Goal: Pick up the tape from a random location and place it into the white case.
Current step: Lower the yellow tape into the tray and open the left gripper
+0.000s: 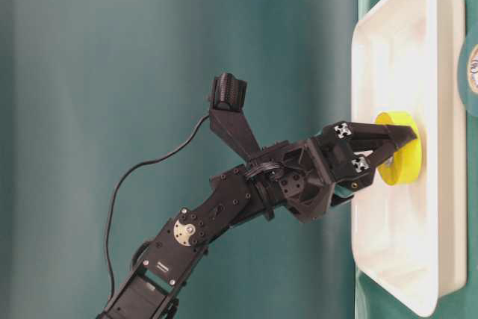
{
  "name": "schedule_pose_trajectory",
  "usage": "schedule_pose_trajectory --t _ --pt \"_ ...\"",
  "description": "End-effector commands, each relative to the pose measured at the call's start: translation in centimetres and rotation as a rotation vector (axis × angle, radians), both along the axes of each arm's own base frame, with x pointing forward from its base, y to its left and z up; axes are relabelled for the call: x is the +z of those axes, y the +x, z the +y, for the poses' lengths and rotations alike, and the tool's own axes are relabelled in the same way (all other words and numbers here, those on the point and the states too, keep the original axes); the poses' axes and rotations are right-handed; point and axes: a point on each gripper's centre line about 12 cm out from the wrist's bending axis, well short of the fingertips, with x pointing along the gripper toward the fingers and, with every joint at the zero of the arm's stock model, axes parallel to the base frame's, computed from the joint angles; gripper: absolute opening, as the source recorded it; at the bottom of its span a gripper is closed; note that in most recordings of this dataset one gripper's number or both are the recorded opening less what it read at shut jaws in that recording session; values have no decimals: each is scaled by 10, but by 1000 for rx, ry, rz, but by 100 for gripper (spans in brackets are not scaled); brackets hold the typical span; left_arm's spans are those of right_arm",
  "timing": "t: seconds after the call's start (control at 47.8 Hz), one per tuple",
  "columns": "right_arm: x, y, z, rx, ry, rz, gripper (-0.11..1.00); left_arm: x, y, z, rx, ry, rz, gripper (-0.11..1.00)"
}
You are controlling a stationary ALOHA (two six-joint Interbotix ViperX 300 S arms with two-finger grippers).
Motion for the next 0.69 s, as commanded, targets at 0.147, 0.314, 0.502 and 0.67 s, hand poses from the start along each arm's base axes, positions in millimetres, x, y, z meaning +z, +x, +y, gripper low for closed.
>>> schedule_pose_trajectory --t 0.147,0.314,0.502,0.67 --pt "8 4 -1 -2 -4 -15 91 14 3 1 1 10 -37 24" --pt "8 4 -1 -2 -4 -15 91 14 2 -1 -4 9 -31 24" --pt "8 4 -1 -2 -4 -15 91 13 2 -7 -32 17 -25 71" --pt "8 4 -1 -1 -7 -15 91 14 0 -6 -31 19 -28 100"
